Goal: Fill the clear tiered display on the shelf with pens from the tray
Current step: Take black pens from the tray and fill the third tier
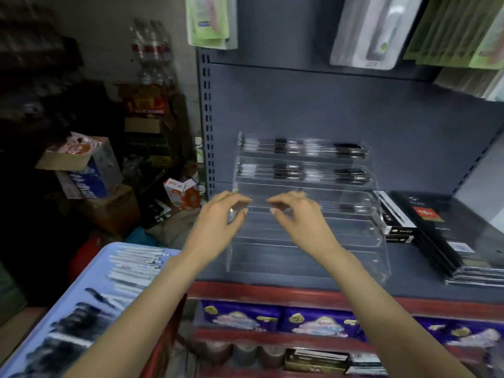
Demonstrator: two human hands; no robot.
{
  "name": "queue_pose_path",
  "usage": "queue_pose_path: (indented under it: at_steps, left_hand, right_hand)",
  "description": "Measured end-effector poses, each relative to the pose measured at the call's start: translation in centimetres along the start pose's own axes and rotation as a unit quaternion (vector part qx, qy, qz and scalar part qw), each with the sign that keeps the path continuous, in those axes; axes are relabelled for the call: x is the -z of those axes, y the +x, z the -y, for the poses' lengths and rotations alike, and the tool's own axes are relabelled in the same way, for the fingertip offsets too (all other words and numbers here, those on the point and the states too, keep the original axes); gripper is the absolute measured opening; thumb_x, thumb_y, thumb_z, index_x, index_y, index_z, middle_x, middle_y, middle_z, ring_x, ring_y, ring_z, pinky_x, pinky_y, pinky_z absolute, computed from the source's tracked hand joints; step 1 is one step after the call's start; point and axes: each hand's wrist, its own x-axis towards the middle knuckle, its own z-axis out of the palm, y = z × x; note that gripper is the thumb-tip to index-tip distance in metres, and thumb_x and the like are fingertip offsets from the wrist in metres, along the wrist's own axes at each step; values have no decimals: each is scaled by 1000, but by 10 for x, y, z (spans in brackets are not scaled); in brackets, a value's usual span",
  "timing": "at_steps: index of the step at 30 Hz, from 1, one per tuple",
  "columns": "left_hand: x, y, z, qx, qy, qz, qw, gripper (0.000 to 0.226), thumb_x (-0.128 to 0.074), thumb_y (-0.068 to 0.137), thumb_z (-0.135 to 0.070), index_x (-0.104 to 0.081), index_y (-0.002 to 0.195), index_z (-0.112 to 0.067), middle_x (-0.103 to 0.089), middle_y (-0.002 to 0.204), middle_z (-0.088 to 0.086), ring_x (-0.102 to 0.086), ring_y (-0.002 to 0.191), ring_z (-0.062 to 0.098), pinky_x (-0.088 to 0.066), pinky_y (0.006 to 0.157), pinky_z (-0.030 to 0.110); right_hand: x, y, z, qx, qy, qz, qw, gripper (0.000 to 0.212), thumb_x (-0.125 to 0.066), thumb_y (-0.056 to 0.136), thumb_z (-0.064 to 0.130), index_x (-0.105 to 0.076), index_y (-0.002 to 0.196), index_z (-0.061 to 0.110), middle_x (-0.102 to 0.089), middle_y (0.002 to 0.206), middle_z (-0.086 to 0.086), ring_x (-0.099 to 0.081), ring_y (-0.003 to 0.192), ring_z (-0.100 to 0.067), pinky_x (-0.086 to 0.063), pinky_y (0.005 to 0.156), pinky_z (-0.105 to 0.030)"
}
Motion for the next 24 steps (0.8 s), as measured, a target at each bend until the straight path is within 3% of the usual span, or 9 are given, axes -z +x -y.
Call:
queue_pose_path:
  at_steps: [2, 5, 8, 10, 12, 15, 17, 20, 24]
  left_hand:
    - [35, -25, 25, 27, 12, -3, 1000, 17, -61, 88, -9, -67, 103, -15, -61, 91, -6, -58, 84, 7, -42, 76, 13]
    - [88, -66, 70, 110, 22, 13, 994, 13, -61, 88, -11, -67, 99, -12, -65, 87, -3, -61, 81, 13, -42, 69, 10]
    - [136, -109, 122, 185, 46, 56, 980, 16, -59, 91, -15, -66, 104, -11, -67, 92, 2, -60, 83, 16, -41, 69, 17]
    - [160, -138, 158, 225, 59, 87, 969, 17, -57, 92, -15, -65, 106, -11, -67, 96, 5, -60, 85, 18, -43, 72, 24]
    - [176, -166, 194, 250, 79, 123, 957, 18, -55, 92, -14, -64, 107, -11, -67, 102, 6, -61, 90, 20, -47, 78, 30]
    - [185, -196, 238, 263, 119, 176, 941, 21, -53, 92, -14, -64, 110, -12, -64, 112, 10, -61, 101, 27, -48, 84, 36]
    - [184, -207, 259, 263, 133, 213, 932, 25, -50, 93, -11, -62, 115, -9, -61, 118, 13, -58, 107, 31, -47, 88, 38]
    - [178, -218, 282, 243, 156, 295, 911, 34, -44, 97, -11, -53, 129, -12, -53, 131, 10, -53, 114, 30, -45, 93, 39]
    - [167, -232, 303, 214, 193, 347, 893, 40, -39, 99, -14, -42, 140, -16, -39, 146, 5, -43, 129, 25, -44, 99, 40]
  right_hand:
    - [-32, 3, 34, 8, 26, 17, 1000, 22, -57, 91, 12, -66, 111, 12, -60, 96, 1, -50, 86, -2, -30, 77, 6]
    - [-90, 5, 85, 19, 50, 53, 997, 22, -55, 91, 12, -66, 110, 13, -59, 96, 3, -50, 86, -3, -37, 82, -6]
    - [-152, 3, 132, 16, 67, 105, 992, 23, -53, 93, 13, -65, 112, 11, -54, 90, 10, -49, 84, -5, -34, 72, -6]
    - [-193, -1, 153, -1, 66, 151, 986, 25, -52, 94, 12, -64, 115, 10, -62, 102, 0, -55, 90, -11, -32, 72, -7]
    - [-232, -7, 166, -38, 64, 204, 976, 27, -49, 95, 10, -62, 118, 8, -62, 121, -8, -58, 107, -19, -34, 84, -12]
    - [-282, -20, 174, -101, 49, 276, 955, 31, -44, 99, 13, -55, 128, 8, -53, 134, -8, -51, 120, -23, -36, 102, -24]
    - [-309, -25, 175, -127, 30, 313, 941, 34, -44, 100, 15, -49, 133, 9, -48, 140, -8, -47, 127, -24, -36, 106, -32]
    - [-340, -27, 177, -138, -10, 340, 930, 37, -43, 100, 16, -45, 137, 11, -46, 141, -10, -47, 126, -28, -38, 104, -39]
    - [-367, -29, 178, -149, -64, 362, 918, 37, -42, 99, 11, -45, 136, 13, -53, 128, -17, -59, 105, -37, -49, 89, -48]
